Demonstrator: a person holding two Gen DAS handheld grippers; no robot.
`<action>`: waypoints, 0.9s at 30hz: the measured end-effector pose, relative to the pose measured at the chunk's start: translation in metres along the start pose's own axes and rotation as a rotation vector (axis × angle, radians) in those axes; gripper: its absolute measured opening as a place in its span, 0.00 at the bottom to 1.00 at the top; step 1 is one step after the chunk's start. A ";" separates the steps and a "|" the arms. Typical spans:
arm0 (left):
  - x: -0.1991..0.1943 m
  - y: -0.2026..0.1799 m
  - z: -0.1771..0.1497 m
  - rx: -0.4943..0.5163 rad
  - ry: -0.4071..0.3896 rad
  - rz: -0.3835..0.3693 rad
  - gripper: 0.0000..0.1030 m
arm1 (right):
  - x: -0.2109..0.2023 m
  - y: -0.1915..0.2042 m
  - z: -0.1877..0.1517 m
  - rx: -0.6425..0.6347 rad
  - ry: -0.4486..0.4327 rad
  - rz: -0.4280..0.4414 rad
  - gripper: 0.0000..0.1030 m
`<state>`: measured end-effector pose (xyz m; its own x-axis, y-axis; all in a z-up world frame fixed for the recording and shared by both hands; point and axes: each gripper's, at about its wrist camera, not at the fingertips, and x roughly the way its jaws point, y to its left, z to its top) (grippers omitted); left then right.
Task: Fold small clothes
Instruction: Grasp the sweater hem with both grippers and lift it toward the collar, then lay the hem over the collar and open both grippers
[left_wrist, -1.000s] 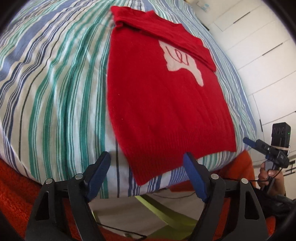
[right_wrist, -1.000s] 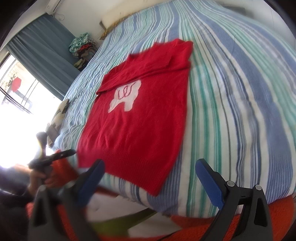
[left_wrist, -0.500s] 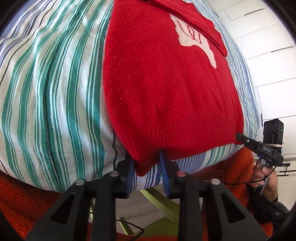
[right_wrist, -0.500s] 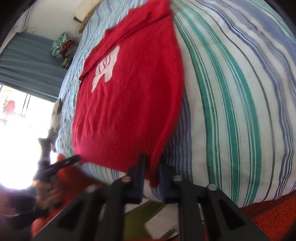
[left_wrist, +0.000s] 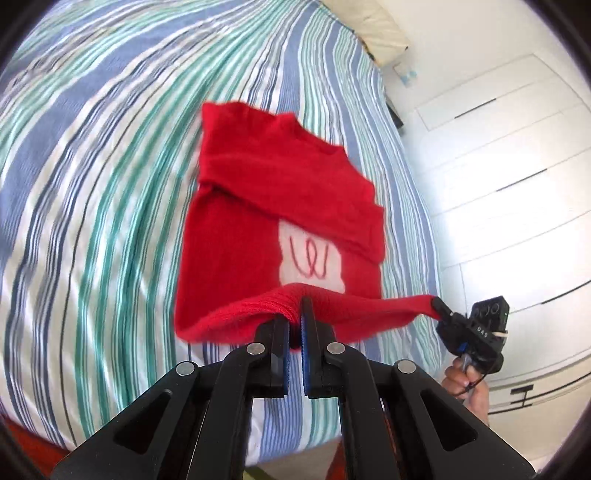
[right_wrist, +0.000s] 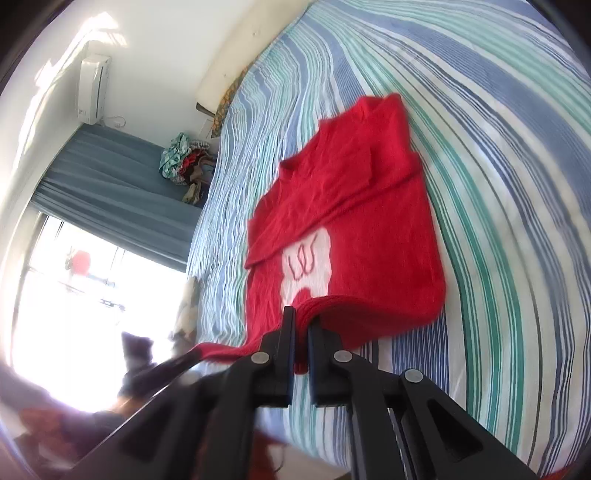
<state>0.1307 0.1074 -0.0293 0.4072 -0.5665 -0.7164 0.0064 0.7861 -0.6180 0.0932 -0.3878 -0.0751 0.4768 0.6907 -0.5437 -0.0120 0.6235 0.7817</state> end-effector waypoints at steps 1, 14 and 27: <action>0.010 -0.003 0.022 0.010 -0.019 0.010 0.02 | 0.007 0.002 0.020 -0.018 -0.026 -0.013 0.06; 0.164 -0.003 0.185 0.052 -0.062 0.298 0.02 | 0.159 -0.013 0.218 -0.059 -0.121 -0.198 0.05; 0.130 0.024 0.203 -0.007 -0.213 0.405 0.65 | 0.176 -0.015 0.242 -0.131 -0.202 -0.323 0.48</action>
<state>0.3696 0.1023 -0.0716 0.5546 -0.1499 -0.8185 -0.1976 0.9318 -0.3045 0.3898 -0.3635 -0.1087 0.6373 0.3740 -0.6738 0.0608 0.8472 0.5278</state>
